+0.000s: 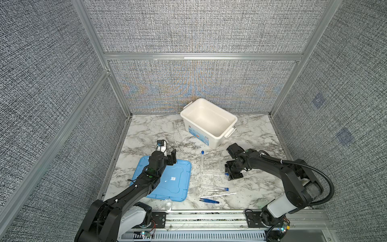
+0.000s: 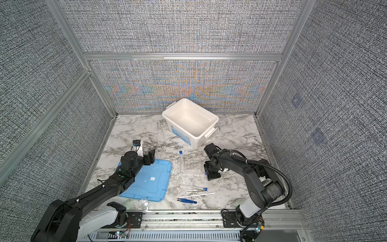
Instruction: Organize the chemistry lab equipment
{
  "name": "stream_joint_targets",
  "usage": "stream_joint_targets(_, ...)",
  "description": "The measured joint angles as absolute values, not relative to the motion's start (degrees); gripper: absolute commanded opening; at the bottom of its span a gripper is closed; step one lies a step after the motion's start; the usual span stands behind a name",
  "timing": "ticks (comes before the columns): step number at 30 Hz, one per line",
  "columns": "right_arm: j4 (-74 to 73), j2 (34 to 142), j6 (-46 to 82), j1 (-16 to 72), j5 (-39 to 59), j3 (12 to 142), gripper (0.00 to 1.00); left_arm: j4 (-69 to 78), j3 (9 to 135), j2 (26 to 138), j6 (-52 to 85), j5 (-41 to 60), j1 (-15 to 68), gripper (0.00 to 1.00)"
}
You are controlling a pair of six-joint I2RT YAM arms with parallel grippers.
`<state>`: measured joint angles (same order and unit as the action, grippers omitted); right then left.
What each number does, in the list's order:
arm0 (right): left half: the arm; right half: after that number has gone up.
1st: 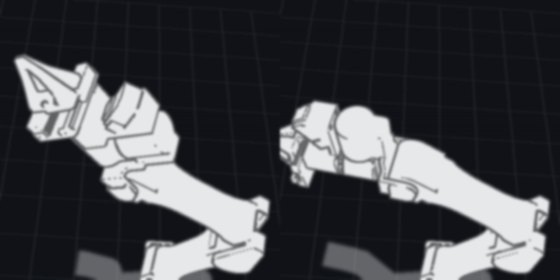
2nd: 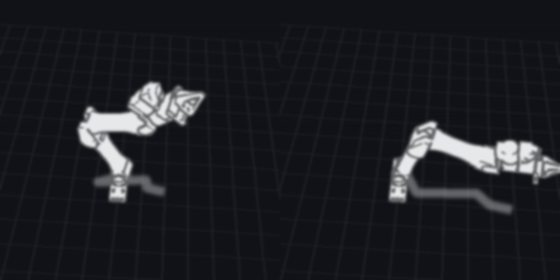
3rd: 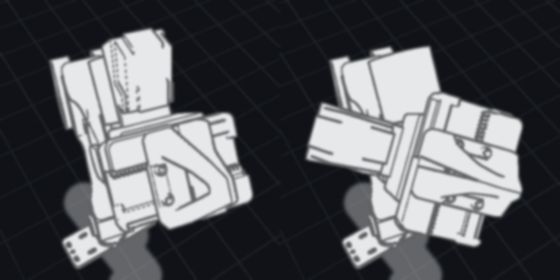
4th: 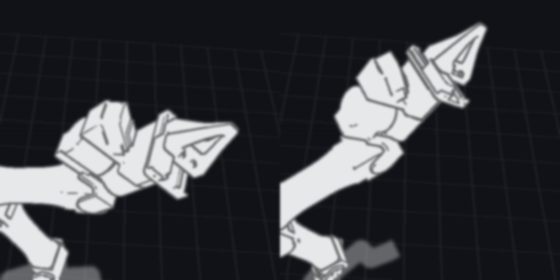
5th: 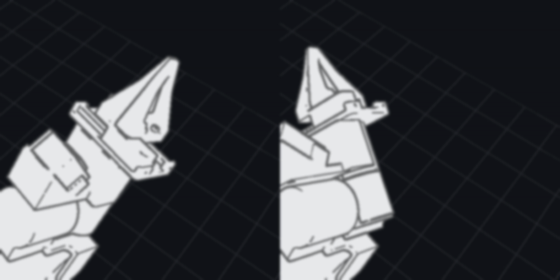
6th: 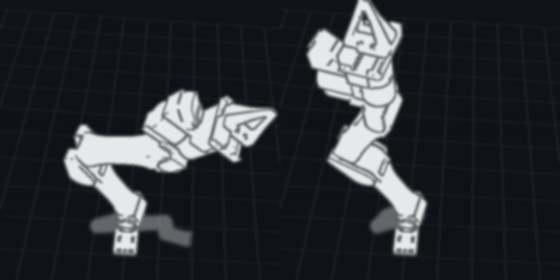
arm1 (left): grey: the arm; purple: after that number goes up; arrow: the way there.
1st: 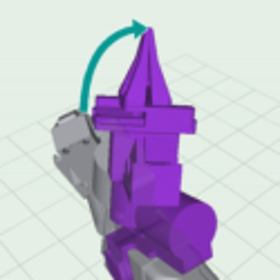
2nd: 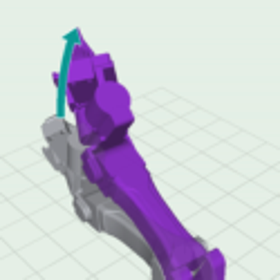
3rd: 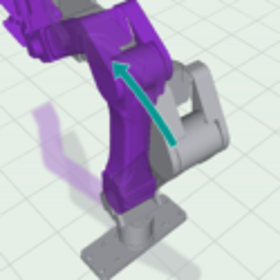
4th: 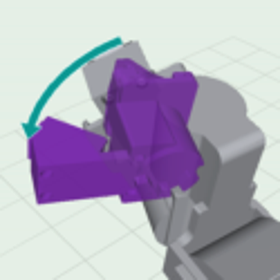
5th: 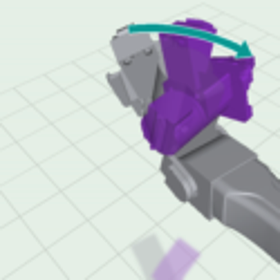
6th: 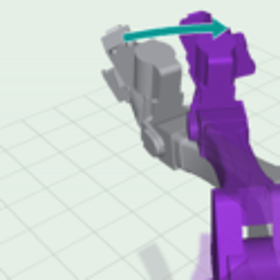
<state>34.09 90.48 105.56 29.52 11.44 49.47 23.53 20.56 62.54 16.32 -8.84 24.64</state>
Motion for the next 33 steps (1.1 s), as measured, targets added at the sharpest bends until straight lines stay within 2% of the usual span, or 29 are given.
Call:
stream_joint_targets(6, 33.9, 91.5, 107.9, 29.8, 10.7, 50.2, 0.31, 24.2, 20.1, 62.1, 17.0, -8.5, 24.6, 0.79)
stream_joint_targets(10, 34.2, 92.5, 108.2, 29.6, 11.0, 50.3, 0.24, 24.8, 19.6, 61.8, 17.4, -8.1, 24.6, 0.79)
stream_joint_targets(19, 35.9, 93.4, 108.4, 29.2, 11.2, 51.2, 0.16, 24.8, 19.6, 61.3, 18.3, -7.5, 24.6, 0.79)
stream_joint_targets(33, 33.6, 88.2, 107.0, 26.9, 9.3, 49.2, 0.14, 25.6, 19.6, 62.0, 18.5, -7.5, 24.6, 0.79)
